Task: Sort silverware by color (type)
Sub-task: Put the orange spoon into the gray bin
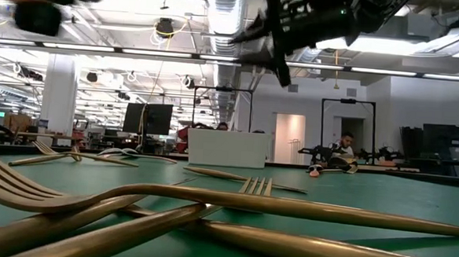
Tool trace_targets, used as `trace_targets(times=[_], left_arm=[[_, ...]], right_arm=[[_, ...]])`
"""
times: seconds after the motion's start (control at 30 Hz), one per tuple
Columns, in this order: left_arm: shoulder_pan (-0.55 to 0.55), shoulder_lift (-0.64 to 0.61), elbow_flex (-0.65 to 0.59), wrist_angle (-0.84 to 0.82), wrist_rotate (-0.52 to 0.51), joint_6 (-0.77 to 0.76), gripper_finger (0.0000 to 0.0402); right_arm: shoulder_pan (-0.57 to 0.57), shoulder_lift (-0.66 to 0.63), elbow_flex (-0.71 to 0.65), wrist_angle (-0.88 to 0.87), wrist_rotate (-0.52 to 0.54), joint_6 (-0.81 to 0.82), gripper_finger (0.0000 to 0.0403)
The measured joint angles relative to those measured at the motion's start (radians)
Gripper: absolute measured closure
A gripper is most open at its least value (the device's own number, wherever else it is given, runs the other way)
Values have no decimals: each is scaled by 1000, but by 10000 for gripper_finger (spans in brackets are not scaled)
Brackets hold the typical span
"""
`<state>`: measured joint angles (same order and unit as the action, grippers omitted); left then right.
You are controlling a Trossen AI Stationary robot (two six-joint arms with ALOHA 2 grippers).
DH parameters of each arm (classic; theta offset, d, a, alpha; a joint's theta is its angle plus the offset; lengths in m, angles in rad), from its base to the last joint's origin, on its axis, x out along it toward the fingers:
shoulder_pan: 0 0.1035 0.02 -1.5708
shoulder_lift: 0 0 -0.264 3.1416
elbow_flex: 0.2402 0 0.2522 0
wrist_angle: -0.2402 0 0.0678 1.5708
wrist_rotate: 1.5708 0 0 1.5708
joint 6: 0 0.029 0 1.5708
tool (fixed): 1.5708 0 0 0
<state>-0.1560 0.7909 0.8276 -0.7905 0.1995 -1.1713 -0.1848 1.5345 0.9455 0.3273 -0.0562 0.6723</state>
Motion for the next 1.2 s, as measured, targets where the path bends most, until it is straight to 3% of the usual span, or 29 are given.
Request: trace_targets(times=[0.2, 0.33, 0.5, 0.7, 0.97, 1.2], left_arm=[[-310, -37, -1, -194, -136, -308, 401], [-475, -13, -42, -187, -188, -414, 401], [-590, 57, -116, -107, -180, -510, 391], [-636, 113, -156, -22, -187, -563, 346], [-629, 116, -156, -19, -198, -582, 264], [-590, 57, -156, 92, -360, -546, 247]], right_arm=[[-6, 2, 0, -61, -1, 12, 214], [3, 2, 0, -57, 0, 3, 214], [0, 2, 0, -59, 2, 0, 213], [1, 2, 0, -88, 1, -7, 211], [3, 2, 0, -308, -32, -53, 200], [42, 2, 0, -419, -81, -53, 205]])
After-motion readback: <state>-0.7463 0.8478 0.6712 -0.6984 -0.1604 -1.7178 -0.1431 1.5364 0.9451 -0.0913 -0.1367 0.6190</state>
